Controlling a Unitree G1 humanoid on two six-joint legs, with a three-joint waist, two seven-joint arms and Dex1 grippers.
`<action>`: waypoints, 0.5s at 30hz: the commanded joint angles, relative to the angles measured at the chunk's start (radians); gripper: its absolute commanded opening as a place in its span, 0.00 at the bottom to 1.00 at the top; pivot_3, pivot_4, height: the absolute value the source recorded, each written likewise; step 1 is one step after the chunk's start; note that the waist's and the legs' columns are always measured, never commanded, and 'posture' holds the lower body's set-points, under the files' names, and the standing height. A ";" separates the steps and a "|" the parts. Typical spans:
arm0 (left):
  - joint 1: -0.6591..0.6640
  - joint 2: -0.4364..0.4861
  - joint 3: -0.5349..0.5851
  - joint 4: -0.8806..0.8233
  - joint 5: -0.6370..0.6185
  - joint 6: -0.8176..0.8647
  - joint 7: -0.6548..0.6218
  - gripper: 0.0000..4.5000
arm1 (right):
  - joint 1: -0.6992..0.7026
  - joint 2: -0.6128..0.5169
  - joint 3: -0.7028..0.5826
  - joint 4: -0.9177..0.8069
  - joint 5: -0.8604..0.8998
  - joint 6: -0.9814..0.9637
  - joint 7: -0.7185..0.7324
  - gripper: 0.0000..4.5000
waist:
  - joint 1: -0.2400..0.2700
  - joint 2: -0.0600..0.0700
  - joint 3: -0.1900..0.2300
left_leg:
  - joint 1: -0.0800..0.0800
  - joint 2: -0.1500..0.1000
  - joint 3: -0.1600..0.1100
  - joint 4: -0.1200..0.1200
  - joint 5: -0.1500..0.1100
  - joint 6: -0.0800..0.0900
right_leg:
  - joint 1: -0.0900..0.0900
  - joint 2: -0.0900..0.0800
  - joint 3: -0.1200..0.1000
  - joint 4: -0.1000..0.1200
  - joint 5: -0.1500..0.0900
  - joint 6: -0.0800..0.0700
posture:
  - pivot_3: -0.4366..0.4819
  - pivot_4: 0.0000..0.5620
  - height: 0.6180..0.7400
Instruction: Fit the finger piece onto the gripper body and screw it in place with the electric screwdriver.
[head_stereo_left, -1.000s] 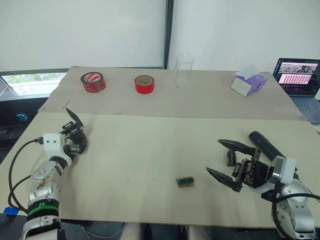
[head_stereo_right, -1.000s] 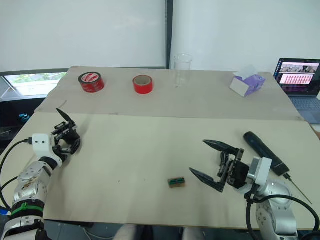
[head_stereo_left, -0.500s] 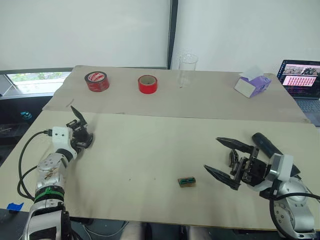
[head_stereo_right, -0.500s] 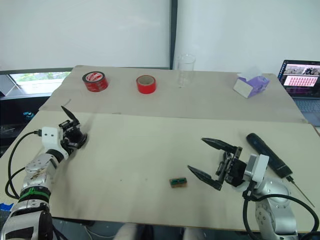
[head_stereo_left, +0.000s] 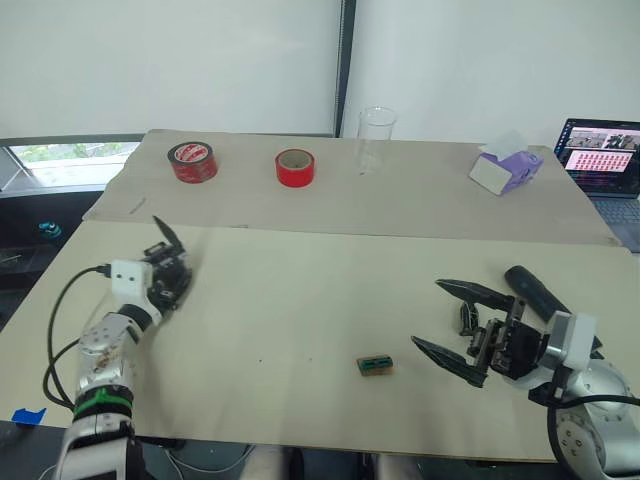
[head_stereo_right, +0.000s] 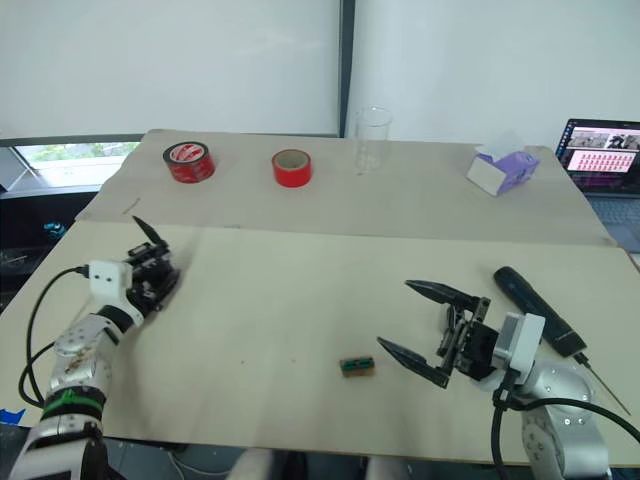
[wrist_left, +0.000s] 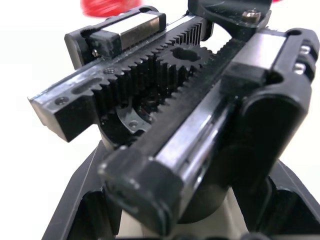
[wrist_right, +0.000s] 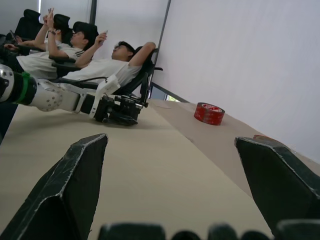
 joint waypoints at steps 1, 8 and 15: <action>0.052 -0.037 -0.101 -0.328 -0.055 0.091 -0.075 0.53 | 0.033 -0.028 -0.061 -0.048 0.041 0.012 0.011 1.00 | 0.002 -0.001 0.001 | -0.001 0.000 0.000 0.000 0.001 -0.002 | 0.000 0.000 0.000 -0.001 0.000 0.000 | 0.48 0.27 1.00; 0.050 -0.095 -0.319 -0.533 -0.015 0.161 -0.174 0.53 | 0.146 -0.030 -0.108 -0.058 0.053 -0.018 0.067 1.00 | -0.005 -0.006 0.004 | -0.006 0.000 -0.001 0.002 0.000 0.004 | -0.004 0.002 0.000 0.000 0.001 0.002 | 0.48 0.27 1.00; -0.060 -0.201 -0.509 -0.440 0.097 0.137 -0.205 0.53 | 0.234 0.012 -0.125 -0.045 0.043 -0.078 0.114 1.00 | -0.006 -0.006 0.004 | -0.005 0.001 -0.001 0.002 0.002 0.004 | -0.003 0.004 0.001 0.001 -0.001 0.006 | 0.48 0.27 1.00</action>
